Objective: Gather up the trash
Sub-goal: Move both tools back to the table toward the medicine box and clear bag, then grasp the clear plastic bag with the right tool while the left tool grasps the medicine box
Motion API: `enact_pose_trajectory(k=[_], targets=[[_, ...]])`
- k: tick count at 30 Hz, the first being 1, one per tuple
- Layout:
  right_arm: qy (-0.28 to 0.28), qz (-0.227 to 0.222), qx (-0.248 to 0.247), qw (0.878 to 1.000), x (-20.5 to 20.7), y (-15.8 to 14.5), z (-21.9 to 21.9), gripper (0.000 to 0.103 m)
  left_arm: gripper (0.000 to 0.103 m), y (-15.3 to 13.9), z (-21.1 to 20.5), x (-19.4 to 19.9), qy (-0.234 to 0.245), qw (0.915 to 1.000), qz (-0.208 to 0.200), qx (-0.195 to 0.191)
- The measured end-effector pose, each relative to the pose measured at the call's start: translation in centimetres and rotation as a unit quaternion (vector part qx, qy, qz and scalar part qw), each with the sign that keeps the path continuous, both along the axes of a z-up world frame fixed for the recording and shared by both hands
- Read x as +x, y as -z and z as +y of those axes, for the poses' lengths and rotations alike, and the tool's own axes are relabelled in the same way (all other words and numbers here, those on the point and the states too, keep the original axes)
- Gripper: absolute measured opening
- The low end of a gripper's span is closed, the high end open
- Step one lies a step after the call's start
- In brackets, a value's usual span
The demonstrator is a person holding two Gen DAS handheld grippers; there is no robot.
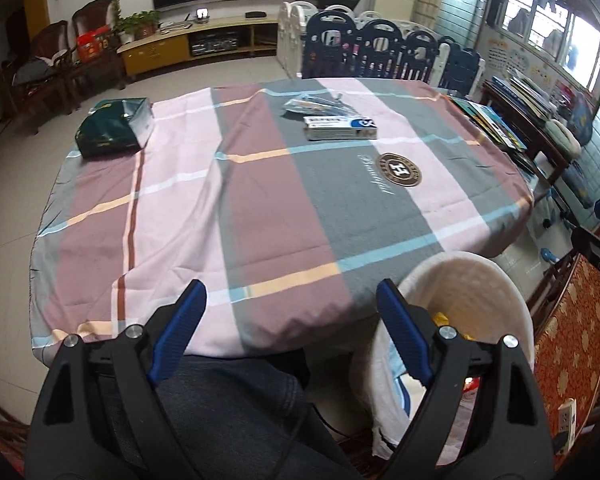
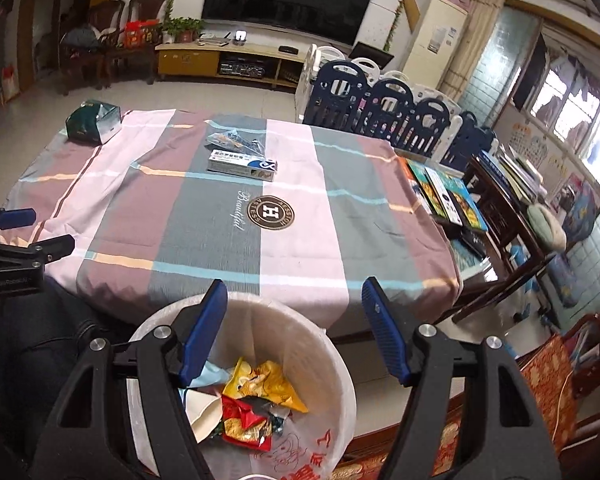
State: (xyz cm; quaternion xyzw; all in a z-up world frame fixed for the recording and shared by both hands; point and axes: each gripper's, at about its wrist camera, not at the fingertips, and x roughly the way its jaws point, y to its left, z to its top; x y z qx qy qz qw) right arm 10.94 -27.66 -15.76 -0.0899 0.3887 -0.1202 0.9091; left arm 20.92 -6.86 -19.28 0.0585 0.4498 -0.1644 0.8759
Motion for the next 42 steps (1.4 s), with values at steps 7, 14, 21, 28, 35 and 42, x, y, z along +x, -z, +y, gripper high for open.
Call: enact_pose_trajectory(k=[7,14,21,28,35,42], targets=[[-0.027,0.01,-0.018,0.999,3.1,0.5,1.8,0.069,0.087,1.1,1.6,1.5,-0.024,0.9997,0.01,0.002],[-0.076,0.024,0.005,0.997,7.2,1.8,1.6,0.069,0.087,2.0,2.3,3.1,-0.03,0.9995,0.009,0.001],[-0.172,0.041,0.052,0.983,17.9,4.1,-2.2,0.069,0.087,2.7,3.4,6.0,-0.037,0.9993,0.009,0.007],[-0.232,0.117,0.035,0.965,29.5,9.7,-3.9,0.069,0.087,3.7,4.4,9.9,-0.04,0.999,0.017,0.004],[-0.259,0.109,0.005,0.96,35.9,13.1,-4.4,0.07,0.087,6.2,5.0,13.1,-0.031,0.9993,0.018,-0.007],[-0.333,0.136,0.009,0.933,38.5,15.2,-3.7,0.085,0.087,7.9,5.5,14.2,-0.029,0.9975,0.036,-0.053]])
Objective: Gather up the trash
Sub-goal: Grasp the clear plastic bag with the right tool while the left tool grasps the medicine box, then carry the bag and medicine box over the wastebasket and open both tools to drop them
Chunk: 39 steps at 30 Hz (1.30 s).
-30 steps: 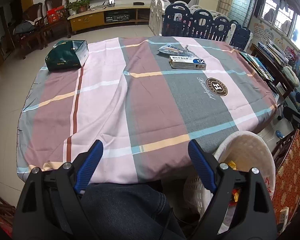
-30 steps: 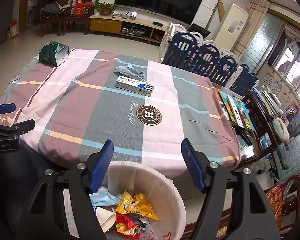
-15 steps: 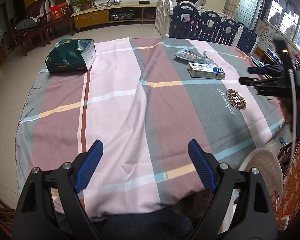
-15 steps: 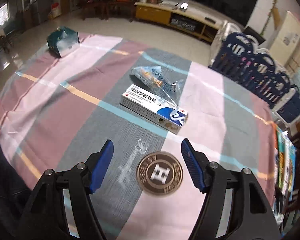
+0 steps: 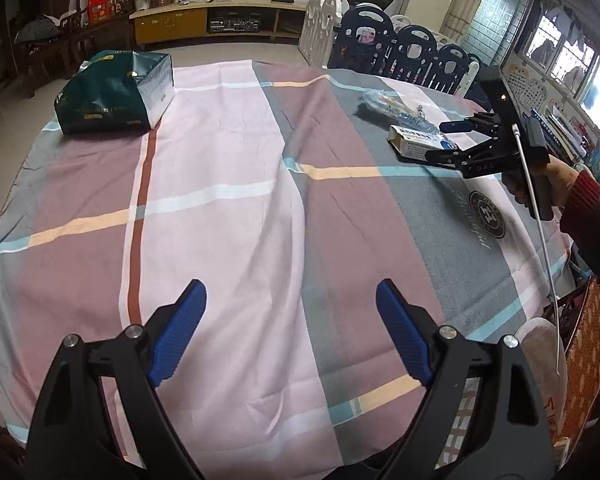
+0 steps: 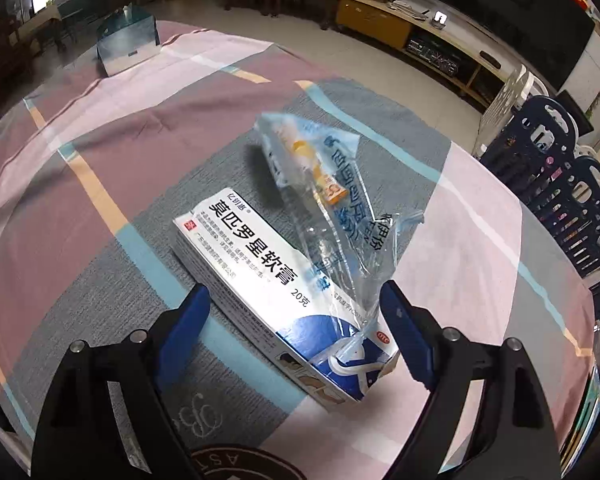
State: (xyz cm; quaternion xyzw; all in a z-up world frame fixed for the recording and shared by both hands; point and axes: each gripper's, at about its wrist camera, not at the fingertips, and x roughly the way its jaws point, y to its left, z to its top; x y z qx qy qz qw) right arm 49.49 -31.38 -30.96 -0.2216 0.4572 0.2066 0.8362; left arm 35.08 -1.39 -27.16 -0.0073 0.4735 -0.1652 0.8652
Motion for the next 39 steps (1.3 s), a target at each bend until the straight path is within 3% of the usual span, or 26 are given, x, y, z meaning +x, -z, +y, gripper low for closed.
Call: enact_pose_trajectory(k=[2,4,5,7,9,12,13,16,19,21,26,27,28,31,36,39], targets=[[-0.012,0.004,0.002,1.0,0.0,0.1,0.4,0.082,0.087,-0.2,0.3,0.0,-0.005,0.9998,-0.004,-0.017],[-0.02,0.01,0.019,1.0,-0.7,-0.2,0.8,0.065,0.087,-0.4,0.6,0.1,-0.009,0.9994,-0.01,-0.032],[-0.025,0.017,0.032,0.999,-1.0,-0.4,0.9,0.062,0.088,-0.5,0.8,0.1,-0.01,0.9991,-0.011,-0.04],[-0.035,0.058,0.069,0.995,-2.3,-0.4,1.5,0.058,0.088,-0.5,1.1,0.1,-0.014,0.9984,-0.01,-0.053],[-0.055,0.131,0.103,0.985,-3.9,0.7,3.0,0.059,0.088,-0.4,1.4,0.1,-0.016,0.9979,-0.007,-0.063],[-0.116,0.119,0.097,0.981,-8.1,0.2,5.9,0.059,0.088,-0.5,1.8,0.0,-0.024,0.9975,-0.009,-0.067],[-0.111,0.096,0.095,0.985,-8.7,-0.3,6.2,0.059,0.088,-0.5,1.9,0.0,-0.026,0.9974,-0.01,-0.067],[-0.008,0.03,0.132,0.991,-6.8,-2.2,5.0,0.065,0.088,-0.4,2.1,0.1,-0.029,0.9969,-0.008,-0.073],[0.095,-0.035,0.16,0.982,-4.1,-3.3,3.7,0.079,0.088,-0.3,2.0,0.0,-0.029,0.9969,-0.008,-0.072],[0.153,-0.079,0.143,0.975,-2.1,-3.0,4.1,0.08,0.089,-0.3,2.2,0.0,-0.031,0.9966,-0.008,-0.076],[0.181,-0.085,0.124,0.972,1.1,-0.5,5.7,0.08,0.089,0.1,2.6,0.3,-0.036,0.9961,0.004,-0.08],[0.176,-0.08,0.126,0.973,1.3,-0.1,6.0,0.072,0.089,0.1,2.6,0.3,-0.036,0.9961,0.005,-0.081],[0.169,-0.074,0.13,0.974,1.4,0.3,6.3,0.054,0.089,0.2,2.6,0.4,-0.036,0.9961,0.006,-0.081],[0.162,-0.067,0.145,0.974,1.3,0.8,6.8,0.029,0.089,0.3,2.7,0.4,-0.036,0.9959,0.009,-0.083],[0.157,-0.07,0.149,0.974,-1.6,-0.8,5.9,0.018,0.089,0.3,2.8,0.4,-0.039,0.9958,0.008,-0.082],[0.179,-0.106,0.167,0.964,-5.7,-3.8,3.9,0.018,0.089,0.2,2.7,0.4,-0.039,0.9963,0.007,-0.076]])
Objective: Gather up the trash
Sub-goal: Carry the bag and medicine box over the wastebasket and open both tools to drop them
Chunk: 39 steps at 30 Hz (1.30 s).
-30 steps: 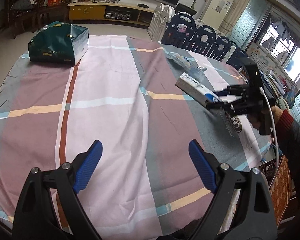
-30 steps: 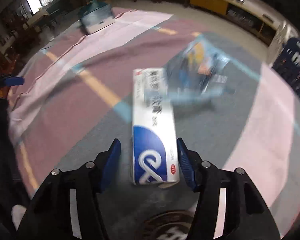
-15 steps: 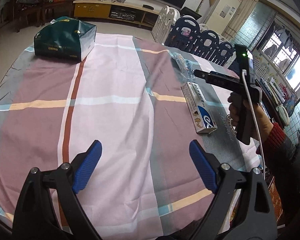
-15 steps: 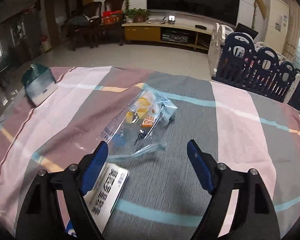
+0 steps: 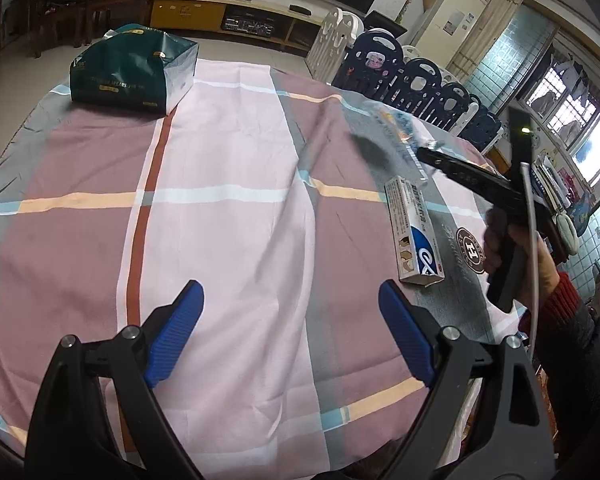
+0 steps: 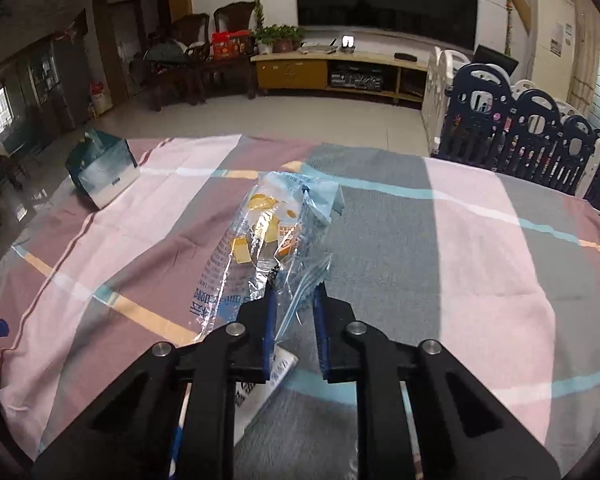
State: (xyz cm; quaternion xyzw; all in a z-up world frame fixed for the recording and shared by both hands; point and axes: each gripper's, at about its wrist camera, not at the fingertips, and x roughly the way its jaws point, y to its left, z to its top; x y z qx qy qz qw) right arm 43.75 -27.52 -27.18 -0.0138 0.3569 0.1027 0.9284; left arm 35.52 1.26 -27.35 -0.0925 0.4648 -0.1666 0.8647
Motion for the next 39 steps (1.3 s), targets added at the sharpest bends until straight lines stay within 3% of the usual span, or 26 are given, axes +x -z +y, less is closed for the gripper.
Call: enact_pose_trajectory(k=[3,6,8,10,16,19,21,26,28,33,39], targets=[[0.039,-0.025,0.026,0.999,-4.9,-2.9,-2.7,0.018,0.089,-0.7,-1.6,0.7,0.012,0.9998,0.0,0.019],[0.063,-0.017,0.065,0.996,-10.4,-4.4,-5.2,0.018,0.092,-1.4,-6.3,1.9,0.082,0.9956,0.014,0.044],[0.077,0.0,0.069,0.995,-13.8,-4.6,-6.0,0.018,0.093,-1.2,-9.9,2.9,0.104,0.9922,0.023,0.065],[0.091,0.02,0.078,0.993,-17.7,-4.6,-6.5,0.018,0.093,-0.1,-13.6,4.4,0.129,0.9884,0.057,0.056],[0.13,0.062,0.073,0.987,-26.7,-3.7,-6.5,0.018,0.093,3.3,-19.6,6.7,0.132,0.9842,0.091,0.075],[0.135,0.07,0.078,0.985,-29.0,-3.4,-6.1,0.018,0.073,3.8,-20.3,6.7,0.133,0.984,0.082,0.086],[0.135,0.07,0.08,0.985,-29.9,-3.3,-5.8,0.018,0.049,3.9,-20.5,6.6,0.14,0.9822,0.072,0.102],[0.143,0.062,0.082,0.984,-30.5,-3.7,-5.5,0.018,0.043,3.3,-19.2,5.5,0.139,0.984,0.059,0.095],[0.143,0.057,0.081,0.985,-30.9,-4.1,-5.6,0.018,0.043,2.2,-17.8,4.4,0.129,0.9868,0.051,0.083],[0.156,0.047,0.077,0.984,-33.3,-5.3,-6.0,0.018,0.043,-3.6,-15.0,-1.7,0.113,0.9907,-0.017,0.073],[0.15,0.017,0.055,0.987,-37.8,-8.8,-5.8,0.018,0.043,-9.5,-14.1,-10.5,0.156,0.9853,-0.052,0.045]])
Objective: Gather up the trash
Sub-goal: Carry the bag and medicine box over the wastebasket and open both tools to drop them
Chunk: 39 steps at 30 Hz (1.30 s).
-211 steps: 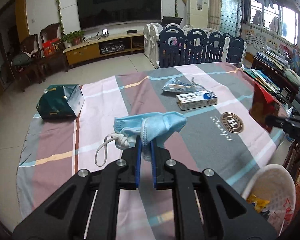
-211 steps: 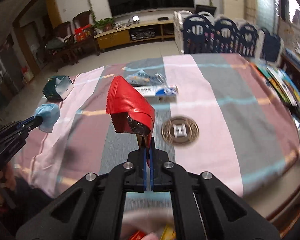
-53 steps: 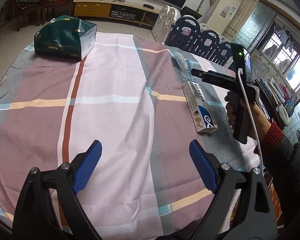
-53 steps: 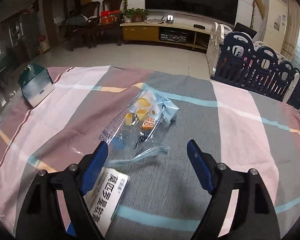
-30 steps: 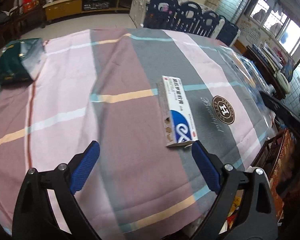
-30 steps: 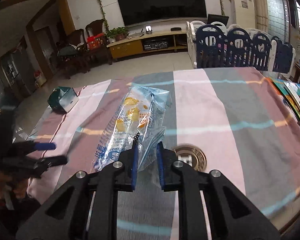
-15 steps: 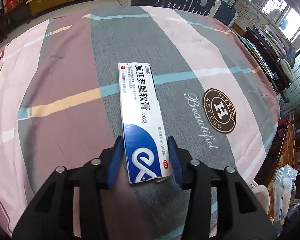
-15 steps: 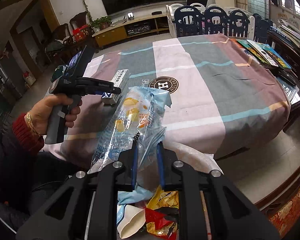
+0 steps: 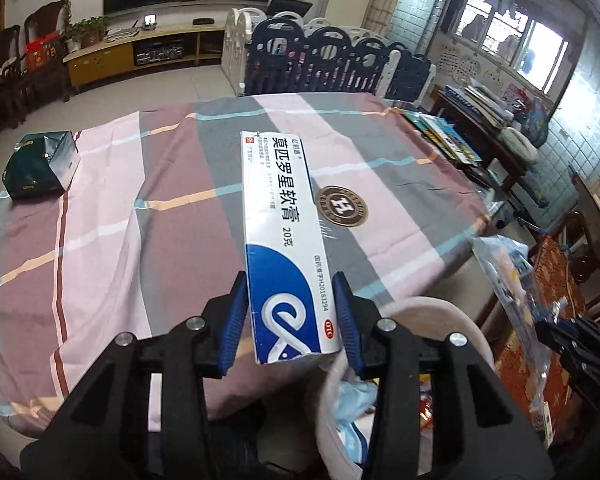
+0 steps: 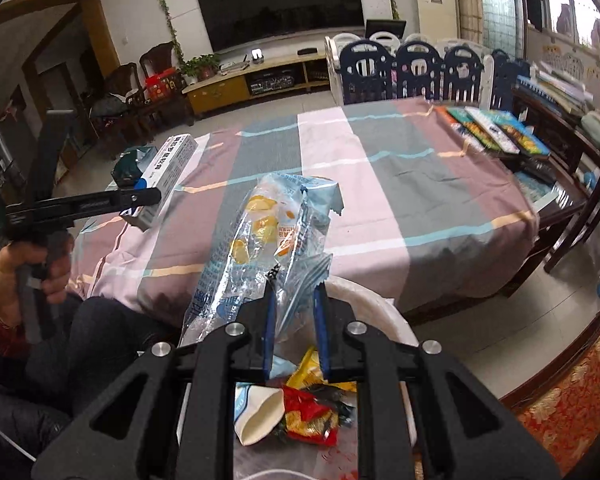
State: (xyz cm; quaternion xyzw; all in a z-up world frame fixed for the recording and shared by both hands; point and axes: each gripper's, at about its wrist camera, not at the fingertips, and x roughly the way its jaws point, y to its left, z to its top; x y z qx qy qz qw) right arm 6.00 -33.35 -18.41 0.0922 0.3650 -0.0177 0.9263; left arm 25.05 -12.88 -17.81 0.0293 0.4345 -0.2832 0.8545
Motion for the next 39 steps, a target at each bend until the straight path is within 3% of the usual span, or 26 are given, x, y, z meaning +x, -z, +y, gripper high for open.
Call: enact_pose_trajectory(k=[5,8,11,20,30,39], targets=[[-0.009,-0.025,-0.05,0.998,-4.8,-4.2,-0.3,0.018,0.043,-3.2,-0.2,-6.0,0.049,0.9982,-0.006,-0.034],[-0.013,-0.037,-0.085,0.996,-7.1,-6.4,-0.2,0.018,0.043,-4.3,-0.5,-9.1,0.07,0.9969,-0.014,-0.033],[-0.028,-0.043,-0.085,0.995,-8.7,-7.2,-0.2,0.018,0.043,-4.5,-1.4,-11.6,0.096,0.9949,-0.014,-0.027],[-0.063,0.011,-0.05,0.997,-8.8,-2.2,0.6,0.018,0.044,-3.9,-3.3,-14.6,0.116,0.9931,-0.015,0.002],[-0.06,0.012,-0.042,0.997,-8.9,-2.0,0.6,0.018,0.044,-4.9,-3.4,-16.0,0.107,0.9931,-0.045,0.02],[-0.052,0.042,-0.047,0.997,-7.3,-0.1,1.9,0.019,0.044,-5.2,-3.3,-16.8,0.104,0.992,-0.06,0.037]])
